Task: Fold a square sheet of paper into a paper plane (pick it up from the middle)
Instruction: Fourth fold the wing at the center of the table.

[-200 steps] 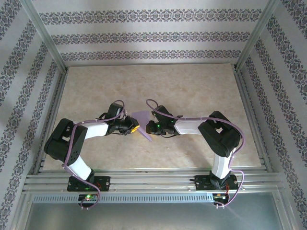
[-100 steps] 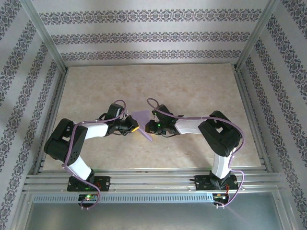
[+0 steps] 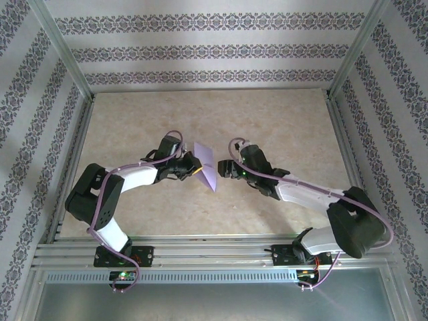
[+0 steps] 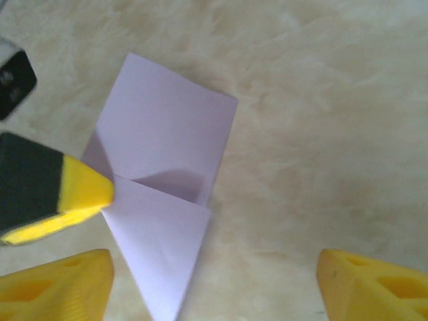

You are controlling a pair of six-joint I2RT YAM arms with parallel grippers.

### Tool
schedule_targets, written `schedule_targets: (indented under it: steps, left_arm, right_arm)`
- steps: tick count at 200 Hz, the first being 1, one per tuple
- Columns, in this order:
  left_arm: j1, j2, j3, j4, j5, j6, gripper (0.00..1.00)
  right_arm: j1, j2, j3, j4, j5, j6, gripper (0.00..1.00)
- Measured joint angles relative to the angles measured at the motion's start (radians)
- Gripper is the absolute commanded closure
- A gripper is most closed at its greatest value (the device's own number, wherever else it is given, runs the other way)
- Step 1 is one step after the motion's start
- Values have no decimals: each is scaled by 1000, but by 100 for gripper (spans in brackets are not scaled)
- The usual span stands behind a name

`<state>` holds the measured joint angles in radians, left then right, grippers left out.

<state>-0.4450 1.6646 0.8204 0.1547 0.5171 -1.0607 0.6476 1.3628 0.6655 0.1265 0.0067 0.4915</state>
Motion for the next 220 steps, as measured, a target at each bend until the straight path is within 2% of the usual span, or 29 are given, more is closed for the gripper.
schedule_targets:
  steps: [45, 81, 93, 114, 128, 153, 220]
  left_arm:
    - [-53, 42, 61, -47, -102, -74, 92]
    - [-58, 34, 47, -82, -181, -105, 89]
    - [-58, 22, 34, -96, -197, -112, 89]
    - [-58, 18, 28, -108, -206, -119, 89]
    - [-58, 17, 28, -115, -208, -119, 89]
    - [-58, 18, 32, -133, -207, -119, 89]
    - [-58, 18, 44, -153, -200, -119, 88]
  right_arm:
    - [31, -24, -60, 35, 74, -148, 22]
    - [101, 41, -56, 51, 99, -190, 28]
    - [122, 78, -45, 50, 108, -202, 33]
    - [160, 137, -10, 47, 119, -239, 49]
    - [182, 167, 15, 52, 119, -263, 56]
    - [209, 213, 43, 74, 108, -290, 60]
    - [234, 339, 73, 139, 108, -324, 60]
